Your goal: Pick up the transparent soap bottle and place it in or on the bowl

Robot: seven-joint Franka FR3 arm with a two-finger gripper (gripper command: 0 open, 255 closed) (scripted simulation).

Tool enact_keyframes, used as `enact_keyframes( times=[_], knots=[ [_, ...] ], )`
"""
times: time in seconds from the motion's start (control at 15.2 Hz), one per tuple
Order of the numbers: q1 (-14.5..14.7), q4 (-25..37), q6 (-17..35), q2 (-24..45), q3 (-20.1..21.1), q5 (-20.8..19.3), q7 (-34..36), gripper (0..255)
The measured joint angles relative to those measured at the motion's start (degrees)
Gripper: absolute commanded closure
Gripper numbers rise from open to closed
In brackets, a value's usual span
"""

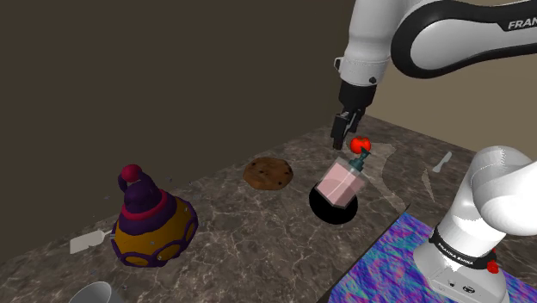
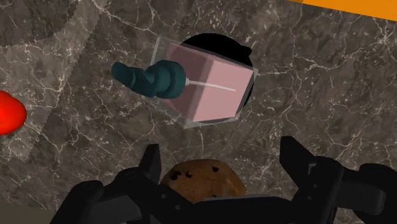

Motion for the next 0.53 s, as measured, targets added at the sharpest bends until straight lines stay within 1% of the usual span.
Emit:
enact_keyframes(
  times=[0.07, 0.2, 0.53],
  knots=[
    [0.0, 1.12, -1.62, -0.53, -0.26, -0.08, -0.23, 0],
    [-0.11, 2.74, -3.11, -0.37, -0.42, -0.21, -0.34, 0],
    [-0.1, 3.19, -3.52, -0.28, -0.36, -0.2, -0.27, 0]
  ],
)
